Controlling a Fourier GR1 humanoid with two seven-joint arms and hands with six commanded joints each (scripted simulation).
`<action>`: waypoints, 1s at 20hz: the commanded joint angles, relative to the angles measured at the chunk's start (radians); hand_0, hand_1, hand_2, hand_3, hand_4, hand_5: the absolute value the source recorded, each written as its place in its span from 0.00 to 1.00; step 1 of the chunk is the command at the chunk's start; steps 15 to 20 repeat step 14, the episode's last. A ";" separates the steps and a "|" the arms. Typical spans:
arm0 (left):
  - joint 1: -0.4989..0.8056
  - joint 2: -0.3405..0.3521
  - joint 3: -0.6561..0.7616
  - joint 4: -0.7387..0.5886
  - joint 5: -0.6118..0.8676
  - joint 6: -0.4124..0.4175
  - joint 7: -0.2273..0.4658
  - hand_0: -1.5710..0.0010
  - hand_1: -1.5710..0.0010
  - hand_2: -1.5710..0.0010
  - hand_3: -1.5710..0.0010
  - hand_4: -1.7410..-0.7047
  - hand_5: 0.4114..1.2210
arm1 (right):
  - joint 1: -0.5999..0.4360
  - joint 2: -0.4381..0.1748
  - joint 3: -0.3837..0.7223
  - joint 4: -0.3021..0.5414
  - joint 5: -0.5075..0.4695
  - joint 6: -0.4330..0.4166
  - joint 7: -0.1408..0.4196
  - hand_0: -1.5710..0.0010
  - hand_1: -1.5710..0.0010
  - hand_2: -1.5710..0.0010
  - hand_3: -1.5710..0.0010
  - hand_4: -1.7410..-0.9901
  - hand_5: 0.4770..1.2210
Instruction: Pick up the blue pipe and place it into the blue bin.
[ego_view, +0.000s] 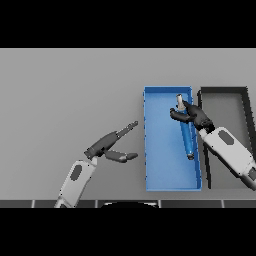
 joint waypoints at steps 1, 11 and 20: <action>-0.004 0.000 0.000 0.009 -0.005 0.001 0.007 1.00 1.00 1.00 1.00 0.79 0.11 | -0.023 -0.010 0.041 0.003 -0.006 0.020 0.000 0.91 0.91 0.92 0.98 0.71 0.48; 0.008 0.005 -0.001 0.000 -0.004 0.000 -0.002 1.00 1.00 1.00 1.00 0.78 0.10 | -0.072 -0.062 0.127 0.001 0.001 0.100 -0.011 0.99 0.99 0.99 1.00 0.87 0.32; -0.009 0.001 0.005 -0.003 0.006 -0.001 0.020 1.00 1.00 1.00 1.00 0.78 0.10 | -0.062 -0.055 0.136 -0.006 0.006 0.103 -0.023 0.99 0.99 0.99 1.00 0.87 0.32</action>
